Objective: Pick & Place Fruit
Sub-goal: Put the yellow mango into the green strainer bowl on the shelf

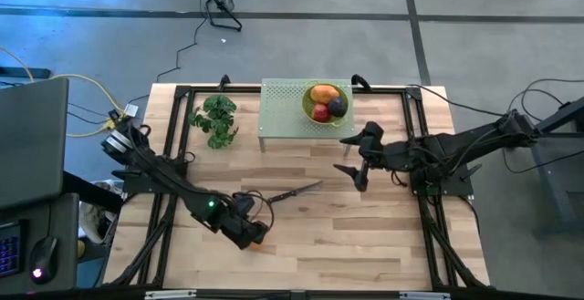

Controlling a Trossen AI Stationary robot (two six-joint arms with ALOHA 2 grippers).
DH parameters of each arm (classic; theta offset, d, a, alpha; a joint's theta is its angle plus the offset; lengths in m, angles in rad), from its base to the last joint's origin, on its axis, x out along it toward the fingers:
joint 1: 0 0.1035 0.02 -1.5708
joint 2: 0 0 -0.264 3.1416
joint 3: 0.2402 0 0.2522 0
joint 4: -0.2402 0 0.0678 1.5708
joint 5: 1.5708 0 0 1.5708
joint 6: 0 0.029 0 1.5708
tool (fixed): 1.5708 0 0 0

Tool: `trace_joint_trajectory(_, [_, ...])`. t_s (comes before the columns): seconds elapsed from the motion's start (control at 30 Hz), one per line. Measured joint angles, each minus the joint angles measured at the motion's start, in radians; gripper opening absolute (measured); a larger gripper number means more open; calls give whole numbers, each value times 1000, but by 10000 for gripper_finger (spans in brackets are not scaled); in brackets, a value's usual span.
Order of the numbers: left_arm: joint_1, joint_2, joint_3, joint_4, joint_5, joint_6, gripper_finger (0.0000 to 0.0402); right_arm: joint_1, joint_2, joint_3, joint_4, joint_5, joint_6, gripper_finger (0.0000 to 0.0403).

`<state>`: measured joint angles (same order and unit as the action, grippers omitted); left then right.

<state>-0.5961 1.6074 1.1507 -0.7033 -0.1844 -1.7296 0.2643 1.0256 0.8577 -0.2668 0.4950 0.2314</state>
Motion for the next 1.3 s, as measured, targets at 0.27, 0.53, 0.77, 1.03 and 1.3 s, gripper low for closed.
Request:
trace_joint_trajectory(0.27, [-7, 68, 0, 20, 0, -55, 372, 33, 0, 0, -54, 0, 38, 350])
trace_joint_trajectory(0.53, [-7, 142, 0, 37, 33, -62, 372, 68, 0, 0, -74, 0, 38, 350])
trace_joint_trajectory(0.77, [-6, 190, 0, 54, 67, -61, 372, 87, 0, 0, -74, 0, 71, 350])
trace_joint_trajectory(1.03, [-6, 222, 3, 64, 112, -21, 372, 114, 0, 0, -76, 0, 86, 350])
trace_joint_trajectory(1.3, [-6, 220, 2, 50, 94, 25, 319, 149, 1, 0, -84, 0, 87, 350])
